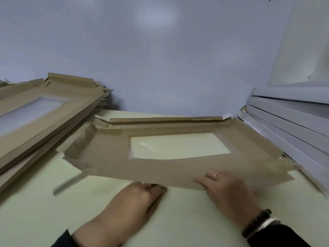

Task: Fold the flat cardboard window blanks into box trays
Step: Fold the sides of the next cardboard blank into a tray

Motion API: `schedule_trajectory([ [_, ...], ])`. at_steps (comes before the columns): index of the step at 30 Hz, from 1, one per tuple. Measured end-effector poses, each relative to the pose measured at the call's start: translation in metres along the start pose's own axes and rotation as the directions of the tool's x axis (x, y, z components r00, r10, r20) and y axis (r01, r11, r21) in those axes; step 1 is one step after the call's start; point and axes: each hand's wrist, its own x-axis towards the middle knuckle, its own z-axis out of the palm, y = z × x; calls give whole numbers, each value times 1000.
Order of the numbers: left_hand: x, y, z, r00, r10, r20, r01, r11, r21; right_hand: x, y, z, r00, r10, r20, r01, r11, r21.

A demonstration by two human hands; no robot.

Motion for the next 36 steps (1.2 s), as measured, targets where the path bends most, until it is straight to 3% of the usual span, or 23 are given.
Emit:
schedule_trajectory([
  [3, -2, 15, 4, 977, 212, 14, -212, 971, 110, 4, -14, 6, 993, -115, -4, 115, 993, 28],
  [7, 3, 19, 7, 964, 218, -153, -167, 943, 286, 9, -32, 10, 980, -191, 62, 187, 980, 63],
  [12, -3, -2, 7, 998, -56, -5, 55, 953, 298, 12, -47, 10, 959, -136, 247, 94, 980, 175],
  [15, -8, -10, 1, 953, -271, 139, 227, 936, 269, 7, -41, 3, 936, -47, 350, -24, 981, 195],
  [18, -22, -31, 1, 934, -320, 161, 274, 927, 255, 0, -26, -5, 873, 21, 488, -107, 983, 149],
  [22, -46, -57, -15, 891, -399, 215, 342, 903, 259, -18, 9, -5, 838, -29, 545, -47, 991, 125],
  [26, -68, -91, -23, 913, -377, 154, 353, 921, 165, -32, 34, -15, 786, 12, 618, -71, 995, 71],
  [28, -75, -106, -24, 932, -351, 93, 347, 936, 64, -43, 49, -16, 805, 67, 589, -137, 988, 76],
  [31, -80, -116, -31, 941, -338, 25, 338, 927, -161, -53, 61, -23, 835, 148, 531, -325, 910, 257],
  [33, -83, -123, -31, 951, -294, -95, 278, 948, -153, -57, 65, -29, 864, 233, 447, -417, 828, 374],
  [36, -81, -124, -33, 938, -294, -187, 276, 954, -115, -66, 75, -30, 874, 383, 299, -480, 778, 405],
])
